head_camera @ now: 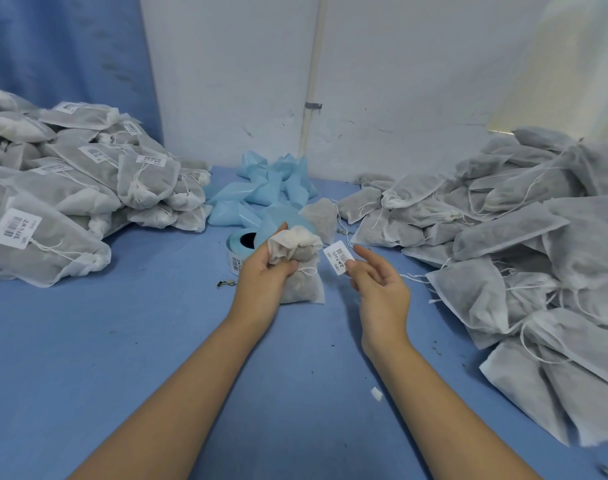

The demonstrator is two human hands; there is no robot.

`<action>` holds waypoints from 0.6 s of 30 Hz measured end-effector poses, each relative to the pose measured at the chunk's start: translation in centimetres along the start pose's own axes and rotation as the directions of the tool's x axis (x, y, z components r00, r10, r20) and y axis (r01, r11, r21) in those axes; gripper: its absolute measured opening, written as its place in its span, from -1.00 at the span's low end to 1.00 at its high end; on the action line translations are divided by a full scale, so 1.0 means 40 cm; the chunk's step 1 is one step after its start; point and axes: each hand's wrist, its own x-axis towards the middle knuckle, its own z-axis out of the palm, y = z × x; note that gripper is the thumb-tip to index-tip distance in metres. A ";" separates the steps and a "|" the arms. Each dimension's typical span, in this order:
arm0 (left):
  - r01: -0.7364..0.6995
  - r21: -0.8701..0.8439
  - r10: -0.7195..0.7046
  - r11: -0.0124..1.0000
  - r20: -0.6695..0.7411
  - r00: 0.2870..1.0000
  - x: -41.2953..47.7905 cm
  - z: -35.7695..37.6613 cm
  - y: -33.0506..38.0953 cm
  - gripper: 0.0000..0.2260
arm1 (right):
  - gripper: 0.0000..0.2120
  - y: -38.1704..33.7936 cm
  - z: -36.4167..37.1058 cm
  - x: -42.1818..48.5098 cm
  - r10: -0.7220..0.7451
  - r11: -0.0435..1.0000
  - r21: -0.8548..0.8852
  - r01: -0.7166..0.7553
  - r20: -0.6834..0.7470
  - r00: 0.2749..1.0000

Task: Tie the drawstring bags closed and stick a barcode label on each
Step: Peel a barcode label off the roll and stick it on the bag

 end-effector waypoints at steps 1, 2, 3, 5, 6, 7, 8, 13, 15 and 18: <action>-0.011 0.004 0.012 1.000 -0.029 1.000 -0.001 0.002 0.002 -0.59 | -0.78 0.001 0.001 0.000 0.022 1.000 -0.008 -0.022 -0.001 1.000; -0.024 0.008 0.024 1.000 -0.059 0.998 -0.001 0.004 0.004 -0.64 | -0.78 0.002 0.002 0.000 0.050 0.999 -0.018 -0.050 -0.003 0.999; -0.037 0.009 0.038 0.999 -0.082 0.996 -0.002 0.007 0.006 -0.69 | -0.78 0.003 0.003 0.000 0.083 0.996 -0.026 -0.083 -0.006 0.997; -0.067 0.007 0.067 0.998 -0.110 0.992 -0.002 0.015 0.010 -0.70 | -0.83 0.002 0.006 0.002 0.144 0.989 -0.014 -0.144 -0.025 0.989; -0.078 -0.002 0.077 0.997 -0.124 0.989 -0.001 0.018 0.011 -0.70 | -0.86 -0.001 0.007 0.002 0.168 0.986 0.000 -0.168 -0.040 0.985; -0.084 -0.016 0.081 0.996 -0.138 0.987 0.001 0.020 0.012 -0.70 | -0.90 -0.005 0.010 0.001 0.186 0.983 0.013 -0.185 -0.052 0.981; -0.086 -0.030 0.081 0.996 -0.151 0.985 0.002 0.022 0.013 -0.71 | -0.93 -0.010 0.013 0.000 0.201 0.980 0.030 -0.199 -0.056 0.978; -0.119 -0.020 0.115 0.993 -0.154 0.981 -0.001 0.030 0.015 -0.59 | -0.98 -0.044 0.032 -0.018 0.341 0.899 0.288 -0.331 0.016 0.940; -0.144 0.013 0.144 0.989 -0.145 0.979 -0.003 0.033 0.018 -0.54 | -0.98 -0.057 0.045 -0.027 0.390 0.798 0.465 -0.383 0.085 0.917; -0.174 0.049 0.180 0.983 -0.152 0.972 -0.005 0.035 0.021 -0.53 | -0.98 -0.057 0.061 -0.042 0.413 0.731 0.526 -0.435 0.167 0.895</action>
